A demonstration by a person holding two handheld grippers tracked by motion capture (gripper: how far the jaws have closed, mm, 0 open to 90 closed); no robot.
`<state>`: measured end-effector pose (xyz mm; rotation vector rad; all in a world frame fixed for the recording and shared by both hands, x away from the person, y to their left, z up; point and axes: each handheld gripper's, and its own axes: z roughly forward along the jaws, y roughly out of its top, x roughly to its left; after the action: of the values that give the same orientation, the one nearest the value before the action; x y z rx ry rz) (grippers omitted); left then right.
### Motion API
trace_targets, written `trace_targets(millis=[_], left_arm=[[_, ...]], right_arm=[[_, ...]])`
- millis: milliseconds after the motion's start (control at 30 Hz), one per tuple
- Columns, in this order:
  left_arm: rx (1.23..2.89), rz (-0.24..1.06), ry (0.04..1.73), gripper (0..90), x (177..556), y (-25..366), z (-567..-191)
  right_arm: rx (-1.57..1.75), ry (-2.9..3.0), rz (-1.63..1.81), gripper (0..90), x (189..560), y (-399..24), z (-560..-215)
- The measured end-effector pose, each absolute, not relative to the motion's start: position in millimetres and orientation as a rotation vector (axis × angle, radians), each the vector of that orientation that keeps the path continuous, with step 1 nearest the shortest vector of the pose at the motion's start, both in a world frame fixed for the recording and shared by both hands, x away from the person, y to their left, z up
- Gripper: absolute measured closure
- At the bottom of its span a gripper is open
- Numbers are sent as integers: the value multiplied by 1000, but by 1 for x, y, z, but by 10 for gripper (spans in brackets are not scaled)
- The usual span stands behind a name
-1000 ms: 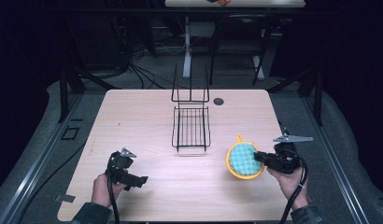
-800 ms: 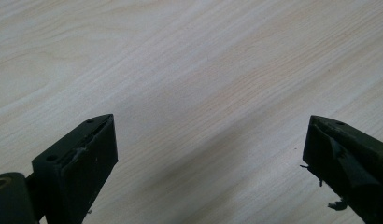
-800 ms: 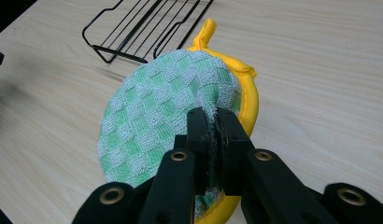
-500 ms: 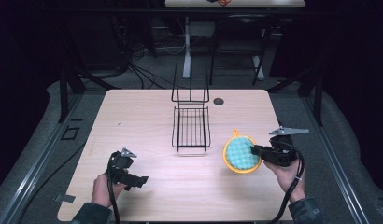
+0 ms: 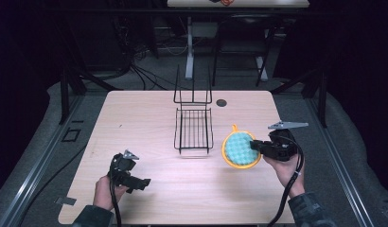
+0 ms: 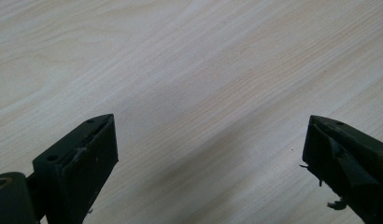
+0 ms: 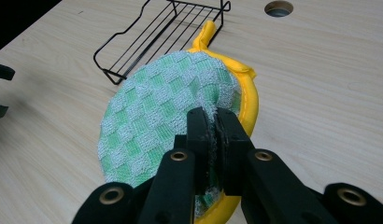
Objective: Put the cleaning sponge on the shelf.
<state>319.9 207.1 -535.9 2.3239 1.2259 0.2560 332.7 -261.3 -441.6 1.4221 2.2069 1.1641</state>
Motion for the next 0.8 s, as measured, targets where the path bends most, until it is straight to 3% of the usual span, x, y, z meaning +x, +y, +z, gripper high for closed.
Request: trace_targets(millis=[800], left_arm=[[2321, 250, 1228, 37, 320, 208, -536]], right_arm=[[1392, 2227, 1164, 854, 354, -240, -437]])
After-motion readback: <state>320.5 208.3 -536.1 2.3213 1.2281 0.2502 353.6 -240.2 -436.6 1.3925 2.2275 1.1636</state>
